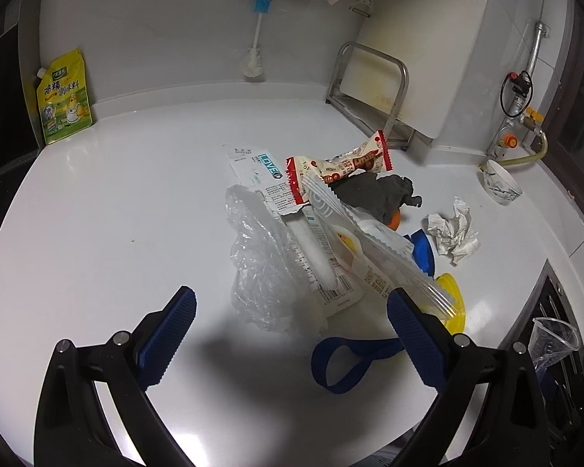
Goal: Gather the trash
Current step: 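Lift the clear cup with the right gripper while the left gripper grasps the white paper packet, then carry the cup over the bin and open the right gripper while the left gripper lifts the packet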
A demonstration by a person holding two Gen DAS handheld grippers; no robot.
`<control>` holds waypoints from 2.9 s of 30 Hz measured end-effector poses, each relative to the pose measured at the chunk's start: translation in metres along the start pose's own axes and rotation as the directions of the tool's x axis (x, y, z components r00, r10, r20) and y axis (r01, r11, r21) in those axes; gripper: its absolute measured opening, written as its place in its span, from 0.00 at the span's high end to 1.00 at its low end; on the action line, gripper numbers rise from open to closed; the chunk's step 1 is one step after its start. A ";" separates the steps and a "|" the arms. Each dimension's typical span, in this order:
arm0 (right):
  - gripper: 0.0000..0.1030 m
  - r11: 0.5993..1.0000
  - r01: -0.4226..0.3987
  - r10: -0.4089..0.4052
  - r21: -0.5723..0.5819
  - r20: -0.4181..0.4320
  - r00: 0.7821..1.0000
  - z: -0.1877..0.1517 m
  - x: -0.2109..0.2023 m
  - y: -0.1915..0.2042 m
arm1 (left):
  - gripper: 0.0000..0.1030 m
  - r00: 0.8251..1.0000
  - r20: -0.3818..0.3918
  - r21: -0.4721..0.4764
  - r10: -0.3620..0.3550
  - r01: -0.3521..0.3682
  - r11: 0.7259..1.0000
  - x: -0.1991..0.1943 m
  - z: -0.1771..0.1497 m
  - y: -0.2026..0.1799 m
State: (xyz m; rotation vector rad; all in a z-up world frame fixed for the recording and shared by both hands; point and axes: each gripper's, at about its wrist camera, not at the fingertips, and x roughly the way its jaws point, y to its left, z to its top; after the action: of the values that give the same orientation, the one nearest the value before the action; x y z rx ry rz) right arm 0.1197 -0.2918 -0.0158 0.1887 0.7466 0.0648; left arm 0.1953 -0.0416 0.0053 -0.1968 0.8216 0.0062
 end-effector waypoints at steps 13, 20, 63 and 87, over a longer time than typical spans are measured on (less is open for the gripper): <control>0.28 0.999 -0.039 0.038 0.034 0.040 0.999 0.003 -0.009 -0.012 | 0.06 0.999 -0.008 0.022 0.039 -0.039 0.999 -0.015 -0.020 0.002; 0.28 0.998 -0.043 0.040 0.040 0.068 0.997 0.004 -0.017 -0.014 | 0.06 0.999 -0.005 0.012 0.054 -0.054 0.998 -0.025 -0.022 0.009; 0.28 0.998 -0.046 0.041 0.031 0.145 0.989 0.006 -0.038 -0.012 | 0.83 0.998 0.051 0.095 0.040 -0.044 0.994 -0.005 0.022 -0.025; 0.28 0.999 -0.043 0.045 -0.019 0.164 0.985 0.002 -0.070 0.029 | 0.87 0.973 0.221 0.104 0.070 -0.095 0.990 -0.088 0.051 0.031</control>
State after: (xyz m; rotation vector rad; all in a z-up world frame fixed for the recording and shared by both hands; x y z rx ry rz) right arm 0.0694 -0.2722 0.0382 0.1930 0.5767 0.0960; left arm 0.1698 0.0041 0.0980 -0.0524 0.6092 0.0582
